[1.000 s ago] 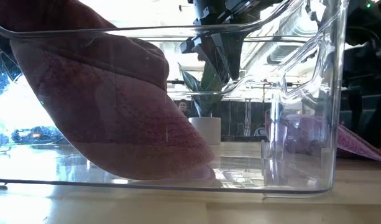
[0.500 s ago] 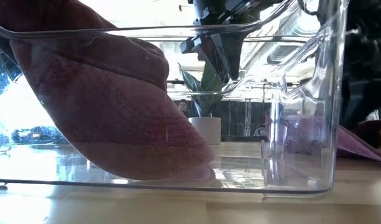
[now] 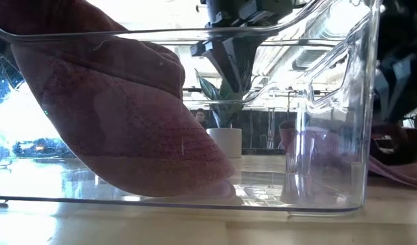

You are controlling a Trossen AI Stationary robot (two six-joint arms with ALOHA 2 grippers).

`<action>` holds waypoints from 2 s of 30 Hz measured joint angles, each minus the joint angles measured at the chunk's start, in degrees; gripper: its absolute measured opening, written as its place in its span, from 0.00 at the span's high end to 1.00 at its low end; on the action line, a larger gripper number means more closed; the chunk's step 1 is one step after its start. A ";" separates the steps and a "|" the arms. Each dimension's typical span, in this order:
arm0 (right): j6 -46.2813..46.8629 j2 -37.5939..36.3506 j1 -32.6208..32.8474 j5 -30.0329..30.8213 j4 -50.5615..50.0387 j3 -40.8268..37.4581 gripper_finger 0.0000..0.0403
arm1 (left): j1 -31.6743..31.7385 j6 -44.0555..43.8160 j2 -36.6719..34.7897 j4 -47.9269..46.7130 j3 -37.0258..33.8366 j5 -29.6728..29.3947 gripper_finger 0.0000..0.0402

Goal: Pick & Place hat
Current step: Put the red cap into the right transparent bin

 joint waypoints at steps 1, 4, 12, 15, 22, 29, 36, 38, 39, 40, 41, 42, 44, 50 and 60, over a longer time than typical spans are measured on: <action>1.42 0.40 0.22 0.07 2.39 -1.70 1.00 | 0.00 0.00 0.00 0.54 0.00 0.13 0.72; 4.40 1.05 0.19 0.32 8.61 -5.84 1.00 | 0.00 -0.66 0.00 4.00 0.00 0.25 0.72; 4.51 1.08 1.99 -0.70 15.65 -8.51 1.00 | 5.39 -6.77 2.48 13.01 -0.07 4.06 0.72; 3.10 1.18 2.84 -0.44 15.58 -8.52 1.00 | 7.33 -8.95 3.39 11.65 -0.10 6.45 0.72; 1.23 3.82 3.53 -0.09 20.52 -10.62 1.00 | 8.81 -9.29 4.70 15.90 -1.54 12.19 0.72; 1.24 9.64 3.44 -0.61 26.97 -11.74 1.00 | 8.60 -8.94 4.33 15.99 -1.27 12.30 0.72; 3.87 9.63 2.37 -2.82 25.01 -8.31 0.84 | 8.57 -8.01 4.37 15.15 -1.31 11.95 0.72; 5.40 8.17 1.90 -3.40 22.60 -6.46 0.74 | 8.21 -5.89 4.37 14.81 -1.31 10.76 0.72; 5.96 7.28 1.86 -3.61 20.77 -5.41 0.69 | 7.90 -4.84 4.37 14.10 -1.31 9.93 0.72; 6.18 6.42 1.92 -3.68 18.37 -4.17 0.64 | 7.57 -3.93 4.37 12.96 -1.31 9.31 0.72; 6.50 5.71 2.25 -3.87 15.82 -2.81 0.60 | 7.15 -3.02 4.35 11.88 -1.31 8.78 0.72; 7.06 5.13 2.79 -4.29 13.44 -1.24 0.56 | 6.69 -2.02 3.97 10.42 -1.33 8.14 0.72; 7.08 4.43 4.27 -5.72 9.28 1.85 0.48 | 5.70 -0.28 3.13 7.77 -1.32 7.46 0.72; 4.18 4.68 11.72 -6.69 -3.16 10.68 0.39 | 1.85 2.48 3.17 2.46 -1.35 6.54 0.72; -2.33 7.05 27.39 15.27 -18.56 15.78 0.39 | -1.95 8.76 3.13 0.99 -1.25 5.57 0.72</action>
